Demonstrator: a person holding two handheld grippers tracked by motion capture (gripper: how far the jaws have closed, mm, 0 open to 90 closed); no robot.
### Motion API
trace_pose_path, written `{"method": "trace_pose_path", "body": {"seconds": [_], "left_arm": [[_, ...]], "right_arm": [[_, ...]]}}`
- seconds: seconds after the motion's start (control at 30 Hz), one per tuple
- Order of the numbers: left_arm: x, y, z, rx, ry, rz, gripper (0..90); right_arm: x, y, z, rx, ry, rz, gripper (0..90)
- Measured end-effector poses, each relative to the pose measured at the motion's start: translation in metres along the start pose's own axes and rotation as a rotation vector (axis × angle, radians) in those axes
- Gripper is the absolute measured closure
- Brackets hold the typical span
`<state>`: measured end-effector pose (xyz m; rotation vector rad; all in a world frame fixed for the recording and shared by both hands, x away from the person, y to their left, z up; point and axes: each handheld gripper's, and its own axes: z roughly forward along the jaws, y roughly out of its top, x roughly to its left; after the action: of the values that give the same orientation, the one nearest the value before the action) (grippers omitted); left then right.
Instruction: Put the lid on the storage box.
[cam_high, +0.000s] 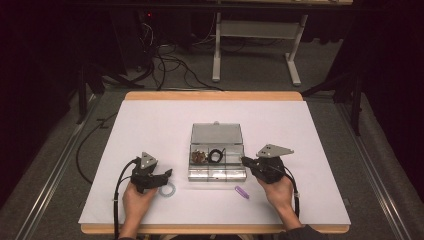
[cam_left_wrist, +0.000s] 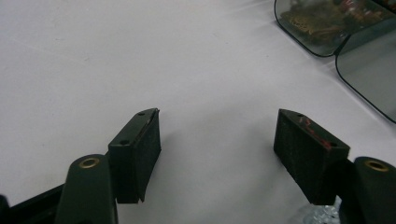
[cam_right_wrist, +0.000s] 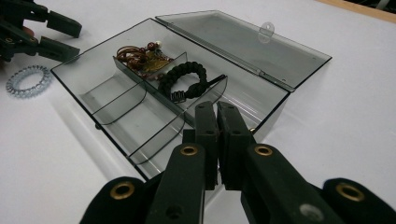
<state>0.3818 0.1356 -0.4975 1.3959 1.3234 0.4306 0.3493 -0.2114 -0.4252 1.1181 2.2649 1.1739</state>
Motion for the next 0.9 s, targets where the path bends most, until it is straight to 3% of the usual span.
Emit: {"method": "trace_pose_path", "body": {"seconds": [0.03, 0.07, 0.1, 0.3, 0.33, 0.37, 0.4, 0.43, 0.53, 0.57, 0.6, 0.9], "left_arm": [[0.000, 0.000, 0.000, 0.000, 0.000, 0.000, 31.8], [0.002, 0.000, -0.002, 0.031, -0.010, 0.039, 31.8], [0.000, 0.000, 0.000, 0.000, 0.000, 0.000, 31.8], [0.000, 0.000, 0.000, 0.000, 0.000, 0.000, 31.8], [0.002, 0.000, -0.002, 0.030, -0.010, 0.039, 31.8], [0.000, 0.000, 0.000, 0.000, 0.000, 0.000, 31.8], [0.002, 0.000, -0.002, 0.030, -0.010, 0.039, 31.8], [0.000, 0.000, 0.000, 0.000, 0.000, 0.000, 31.8], [0.000, 0.000, 0.000, 0.001, 0.000, 0.000, 31.7], [0.002, 0.000, -0.002, 0.030, -0.010, 0.039, 31.8], [0.000, 0.000, 0.000, 0.000, 0.000, 0.001, 31.8], [0.000, 0.000, 0.000, 0.001, 0.000, 0.000, 31.8]], "right_arm": [[0.000, 0.001, 0.002, 0.003, -0.001, 0.000, 89.0], [-0.001, 0.001, 0.003, 0.008, 0.000, 0.002, 89.0], [-0.001, 0.002, 0.004, 0.006, 0.001, 0.005, 89.0], [-0.006, 0.003, 0.014, 0.015, 0.007, 0.031, 88.9], [-0.007, 0.003, 0.015, 0.018, 0.005, 0.029, 89.0], [-0.007, 0.003, 0.017, 0.022, 0.006, 0.035, 89.0], [-0.008, 0.003, 0.018, 0.024, 0.005, 0.032, 88.9], [-0.008, 0.003, 0.020, 0.029, 0.003, 0.036, 88.9], [-0.009, 0.003, 0.024, 0.036, 0.003, 0.040, 88.9], [-0.009, 0.003, 0.025, 0.037, 0.003, 0.041, 88.9], [-0.010, 0.003, 0.026, 0.041, 0.002, 0.044, 88.9], [-0.009, 0.004, 0.038, 0.064, 0.000, 0.043, 88.6]]}}
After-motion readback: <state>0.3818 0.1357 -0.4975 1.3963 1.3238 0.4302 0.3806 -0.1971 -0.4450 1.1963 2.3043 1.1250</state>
